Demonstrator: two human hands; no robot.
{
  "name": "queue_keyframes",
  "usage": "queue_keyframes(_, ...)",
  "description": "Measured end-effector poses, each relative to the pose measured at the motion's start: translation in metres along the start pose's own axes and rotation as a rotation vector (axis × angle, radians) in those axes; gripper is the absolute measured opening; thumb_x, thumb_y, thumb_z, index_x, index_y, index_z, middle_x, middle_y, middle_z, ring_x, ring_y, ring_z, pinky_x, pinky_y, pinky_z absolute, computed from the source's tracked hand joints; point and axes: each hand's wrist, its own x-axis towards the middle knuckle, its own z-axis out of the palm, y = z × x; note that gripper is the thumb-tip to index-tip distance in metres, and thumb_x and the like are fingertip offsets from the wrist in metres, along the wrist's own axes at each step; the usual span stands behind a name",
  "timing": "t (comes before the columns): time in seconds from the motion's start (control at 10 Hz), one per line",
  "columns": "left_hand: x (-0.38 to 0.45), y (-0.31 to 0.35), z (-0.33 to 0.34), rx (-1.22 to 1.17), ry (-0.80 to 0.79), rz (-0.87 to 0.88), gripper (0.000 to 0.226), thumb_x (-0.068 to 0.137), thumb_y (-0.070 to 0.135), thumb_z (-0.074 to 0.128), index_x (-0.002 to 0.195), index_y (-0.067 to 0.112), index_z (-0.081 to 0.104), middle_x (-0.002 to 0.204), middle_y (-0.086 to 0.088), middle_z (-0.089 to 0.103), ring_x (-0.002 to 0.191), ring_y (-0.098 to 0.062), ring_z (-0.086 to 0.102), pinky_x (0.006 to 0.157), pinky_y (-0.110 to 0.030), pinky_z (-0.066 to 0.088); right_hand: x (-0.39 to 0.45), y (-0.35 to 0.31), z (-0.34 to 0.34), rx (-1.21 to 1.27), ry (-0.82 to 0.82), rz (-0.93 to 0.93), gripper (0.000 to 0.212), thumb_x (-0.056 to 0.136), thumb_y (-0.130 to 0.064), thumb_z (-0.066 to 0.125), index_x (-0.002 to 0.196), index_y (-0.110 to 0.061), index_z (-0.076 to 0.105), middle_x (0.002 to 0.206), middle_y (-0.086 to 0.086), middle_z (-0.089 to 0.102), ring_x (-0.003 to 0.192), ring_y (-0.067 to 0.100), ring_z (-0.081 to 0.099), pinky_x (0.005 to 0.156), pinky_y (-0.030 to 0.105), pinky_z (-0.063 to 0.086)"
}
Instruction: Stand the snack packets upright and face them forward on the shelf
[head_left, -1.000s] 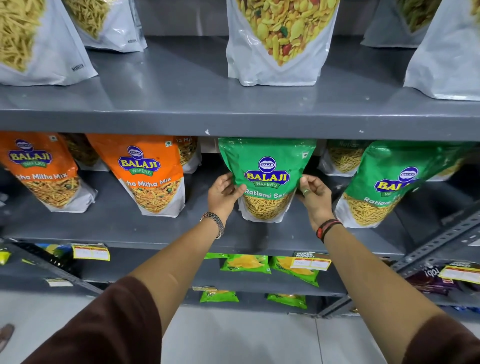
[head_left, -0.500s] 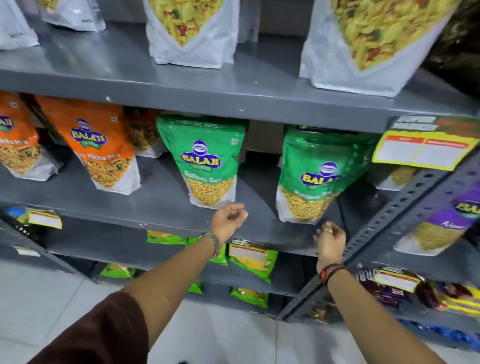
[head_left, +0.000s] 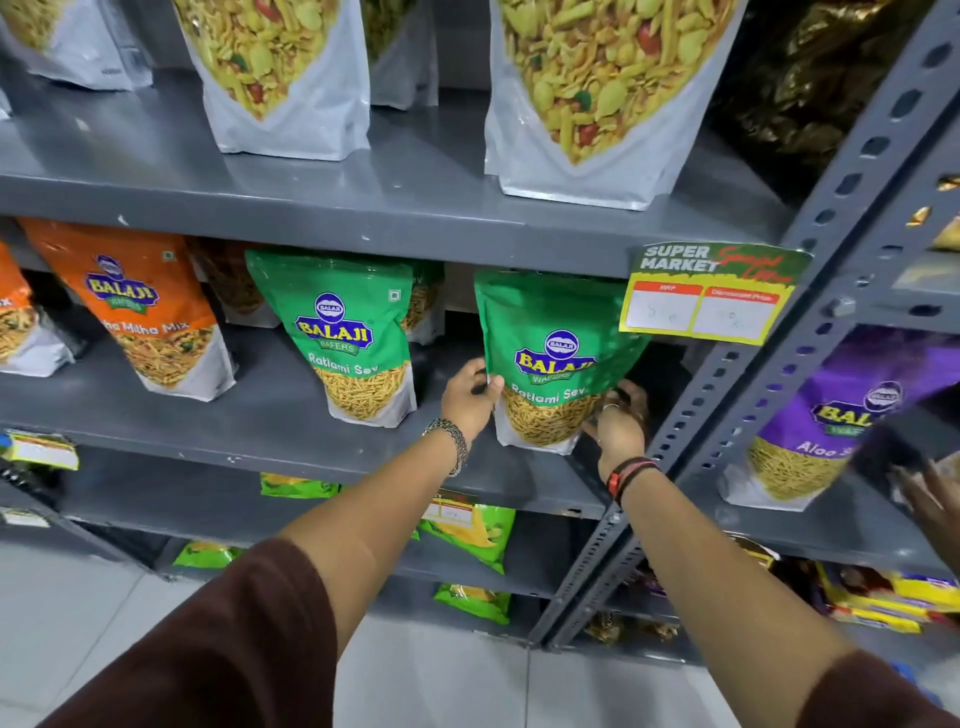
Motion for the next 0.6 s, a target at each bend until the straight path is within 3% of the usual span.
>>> queue_keyframes(0.1,0.002,-0.001,-0.002,0.006,0.022,-0.004,0.030,0.089,0.012,0.051,0.119,0.009,0.053,0.123,-0.020,0.061,0.112,-0.031,0.057,0.098,-0.044,0.046,-0.007,-0.006,-0.001,0.000,-0.038,0.019,0.037,0.093,-0.002,0.030,0.127,-0.011,0.041,0.129,0.023,0.053,0.097,0.035,0.057,0.098,0.059,0.043)
queue_keyframes(0.4,-0.001,-0.001,-0.009,0.052,-0.038,0.023,0.034,0.090,0.015,0.051,0.124,0.010,0.051,0.124,-0.021,0.061,0.113,-0.032,0.058,0.096,-0.046,0.046,-0.007,-0.003,0.001,-0.002,-0.086,0.059,0.036,0.094,-0.007,0.030,0.127,-0.013,0.041,0.129,0.016,0.054,0.108,0.033,0.056,0.100,0.052,0.045)
queue_keyframes(0.5,-0.009,-0.005,-0.016,0.206,0.019,0.139,0.036,0.090,0.019,0.050,0.125,0.009,0.053,0.122,-0.017,0.064,0.115,-0.030,0.059,0.092,-0.035,0.047,-0.011,0.007,-0.001,-0.064,-0.162,0.193,0.027,0.090,-0.010,0.035,0.111,-0.008,0.053,0.127,0.015,0.058,0.099,0.028,0.057,0.100,0.048,0.046)
queue_keyframes(0.6,-0.033,-0.006,-0.031,0.301,0.177,0.351,0.029,0.091,0.025,0.049,0.115,0.015,0.060,0.112,-0.004,0.070,0.102,-0.017,0.065,0.087,-0.030,0.052,-0.024,0.017,-0.007,-0.131,-0.259,0.224,0.029,0.087,-0.006,0.041,0.112,-0.001,0.055,0.130,0.016,0.055,0.116,0.032,0.053,0.085,0.038,0.051)
